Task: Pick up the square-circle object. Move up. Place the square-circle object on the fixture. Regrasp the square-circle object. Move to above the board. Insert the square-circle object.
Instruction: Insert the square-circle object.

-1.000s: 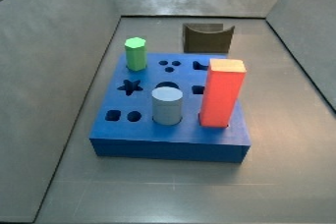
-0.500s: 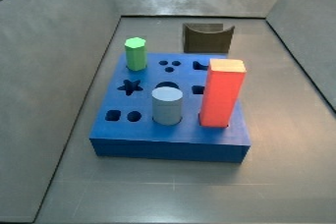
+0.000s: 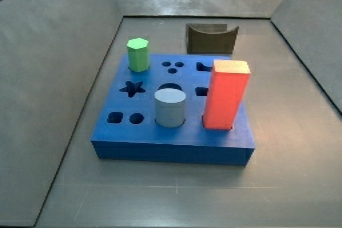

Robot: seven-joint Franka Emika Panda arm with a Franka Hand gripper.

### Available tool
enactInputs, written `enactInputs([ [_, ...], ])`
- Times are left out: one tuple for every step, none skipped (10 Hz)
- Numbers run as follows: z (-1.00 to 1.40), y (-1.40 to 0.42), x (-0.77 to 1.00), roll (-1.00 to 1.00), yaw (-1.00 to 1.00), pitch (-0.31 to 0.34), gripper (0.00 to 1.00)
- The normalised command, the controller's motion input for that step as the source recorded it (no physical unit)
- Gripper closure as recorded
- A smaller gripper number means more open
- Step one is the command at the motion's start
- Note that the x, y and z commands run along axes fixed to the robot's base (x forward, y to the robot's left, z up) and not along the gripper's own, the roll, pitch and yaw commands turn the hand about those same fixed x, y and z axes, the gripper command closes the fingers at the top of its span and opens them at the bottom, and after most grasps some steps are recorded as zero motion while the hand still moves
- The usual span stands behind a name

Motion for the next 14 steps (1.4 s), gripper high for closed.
enactInputs([
  [-0.57, -0.16, -0.08, 0.00, -0.88, 0.000, 1.00],
  [-0.63, 0.00, 0.00, 0.00, -1.00, -0.023, 1.00],
  [-0.64, 0.00, 0.00, 0.00, -1.00, -0.036, 1.00],
  [-0.66, 0.00, 0.00, 0.00, -1.00, -0.061, 1.00],
  [-0.68, 0.00, -0.05, -0.01, -1.00, -0.104, 1.00],
  [-0.70, -0.01, -0.09, -0.03, -1.00, -0.134, 1.00],
  [-0.70, -0.01, -0.09, -0.03, -1.00, -0.134, 1.00],
  [-0.22, -0.27, 0.00, -0.25, -0.55, -0.220, 1.00],
  [-0.13, -0.08, 0.01, 0.00, 0.00, 0.013, 1.00],
  [-0.24, 0.00, -0.15, -0.02, -0.92, -0.024, 1.00],
  [-0.13, 0.00, 0.00, 0.00, -1.00, -0.016, 1.00],
  [-0.10, 0.00, 0.00, 0.00, -1.00, -0.007, 1.00],
  [-0.10, 0.00, 0.00, 0.00, -1.00, -0.004, 1.00],
  [-0.09, 0.00, 0.00, 0.00, -1.00, -0.004, 1.00],
])
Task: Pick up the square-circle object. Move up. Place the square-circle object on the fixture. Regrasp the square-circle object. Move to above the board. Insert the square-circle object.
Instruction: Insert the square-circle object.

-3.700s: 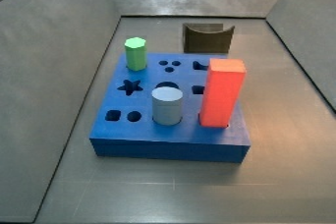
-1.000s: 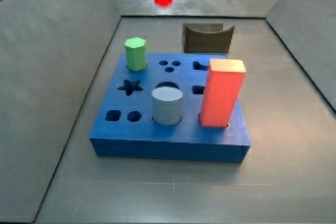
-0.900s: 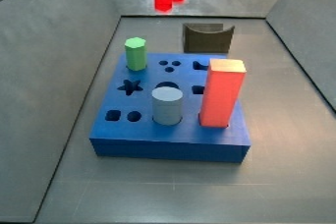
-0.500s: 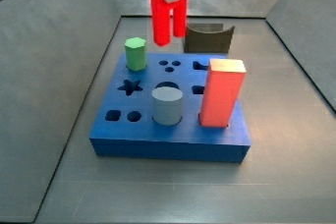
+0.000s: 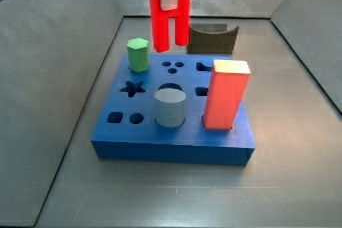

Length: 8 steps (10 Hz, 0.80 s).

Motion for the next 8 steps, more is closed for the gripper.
enactInputs([
  [-0.09, 0.00, 0.00, 0.00, -1.00, -0.004, 1.00],
  [-0.10, 0.00, 0.00, 0.00, -1.00, -0.004, 1.00],
  [-0.10, 0.00, 0.00, 0.00, -1.00, -0.003, 1.00],
  [-0.15, -0.26, 0.13, -0.10, -0.71, -0.109, 1.00],
  [-0.01, 0.00, 0.00, -0.02, 0.00, 0.000, 1.00],
  [-0.20, 0.02, -0.33, 0.06, -0.31, 0.000, 1.00],
  [-0.49, 0.00, -0.69, 0.01, -0.52, 0.000, 1.00],
  [-0.56, -0.09, -0.84, 0.00, -0.35, -0.010, 1.00],
])
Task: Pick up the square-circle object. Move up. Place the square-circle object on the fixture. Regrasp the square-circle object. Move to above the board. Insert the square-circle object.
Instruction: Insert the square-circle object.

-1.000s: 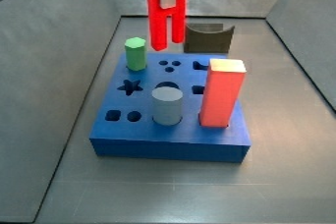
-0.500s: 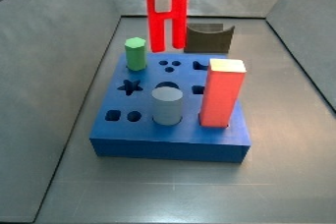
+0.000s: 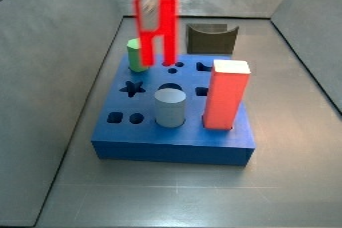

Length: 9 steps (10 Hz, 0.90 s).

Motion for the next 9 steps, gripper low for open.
enactInputs([
  [-0.47, -0.19, -0.88, 0.00, -0.27, -0.013, 1.00],
  [-0.33, -0.30, -0.83, 0.00, -0.25, 0.000, 1.00],
  [-0.19, -0.58, -0.53, 0.01, -0.13, -0.020, 1.00],
  [-0.06, -0.26, -0.02, -0.11, 0.06, -0.014, 1.00],
  [-0.02, -0.08, 0.00, 0.00, 0.00, -0.004, 1.00],
  [-0.32, -0.39, 0.00, -0.01, 0.00, -0.027, 1.00],
  [-0.45, -0.50, 0.00, -0.01, 0.00, -0.001, 1.00],
  [-0.32, -0.29, -0.03, -0.03, 0.00, 0.000, 1.00],
  [0.00, -0.02, 0.00, 0.00, 0.00, 0.000, 1.00],
])
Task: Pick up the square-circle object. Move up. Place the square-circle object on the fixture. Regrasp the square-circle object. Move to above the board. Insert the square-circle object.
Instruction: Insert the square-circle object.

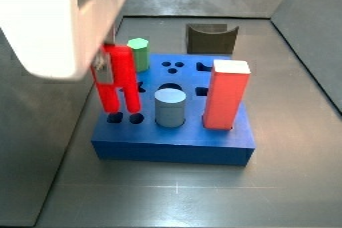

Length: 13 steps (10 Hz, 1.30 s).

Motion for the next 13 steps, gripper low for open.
enactInputs([
  [-0.07, -0.09, 0.00, -0.02, 0.00, -0.004, 1.00],
  [-0.44, -0.37, 0.00, 0.00, 0.03, 0.000, 1.00],
  [-0.45, -0.43, -0.01, 0.00, 0.10, 0.000, 1.00],
  [-0.16, -0.18, 0.00, 0.00, 0.06, 0.000, 1.00],
  [0.00, 0.00, 0.00, 0.00, -0.01, 0.000, 1.00],
  [0.12, 0.25, 0.30, -0.15, -0.13, 0.020, 1.00],
  [0.14, 0.32, 0.22, -0.18, -0.05, 0.000, 1.00],
  [0.02, 0.14, 0.15, -0.11, 0.00, 0.000, 1.00],
  [0.00, 0.00, 0.05, 0.00, -0.01, 0.000, 1.00],
  [-0.09, 0.00, -0.01, 0.00, 0.00, 0.000, 1.00],
  [-0.05, 0.00, 0.00, 0.00, 0.03, 0.000, 1.00],
  [-0.02, 0.00, 0.00, 0.00, 0.00, 0.000, 1.00],
  [-0.35, 0.00, -0.02, 0.01, 0.00, 0.000, 1.00],
])
